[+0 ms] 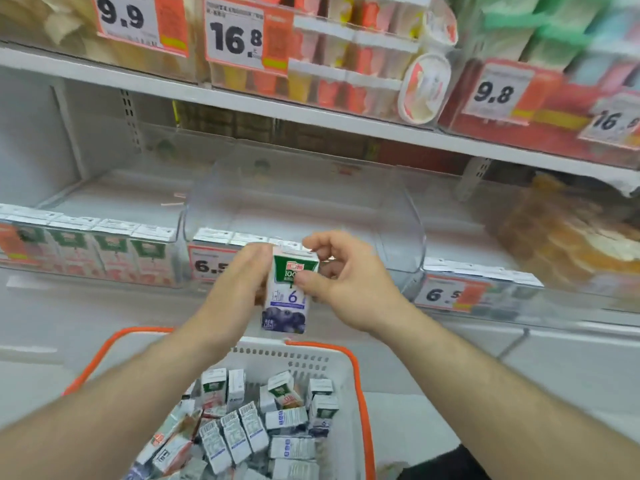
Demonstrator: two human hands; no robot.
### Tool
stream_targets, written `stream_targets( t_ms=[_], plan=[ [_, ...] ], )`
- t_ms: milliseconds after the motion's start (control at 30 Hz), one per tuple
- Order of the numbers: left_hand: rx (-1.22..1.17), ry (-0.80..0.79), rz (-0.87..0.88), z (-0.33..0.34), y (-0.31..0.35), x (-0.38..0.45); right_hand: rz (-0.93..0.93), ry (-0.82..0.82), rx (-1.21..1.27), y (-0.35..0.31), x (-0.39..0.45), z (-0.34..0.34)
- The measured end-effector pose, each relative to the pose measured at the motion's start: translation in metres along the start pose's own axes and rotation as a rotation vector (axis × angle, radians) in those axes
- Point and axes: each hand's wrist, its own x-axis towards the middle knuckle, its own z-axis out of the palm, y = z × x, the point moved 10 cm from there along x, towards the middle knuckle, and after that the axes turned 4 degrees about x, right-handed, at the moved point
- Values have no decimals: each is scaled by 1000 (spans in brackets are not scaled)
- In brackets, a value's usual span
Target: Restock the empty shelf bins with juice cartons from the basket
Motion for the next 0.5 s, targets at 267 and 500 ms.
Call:
stream_targets(
  t_ms=[267,500],
  plan=[
    [384,-83,215,108,14,10,15,157,83,29,-22,-110],
    [519,-47,343,186,26,25,83,482,-187,41,-51,-182]
  ],
)
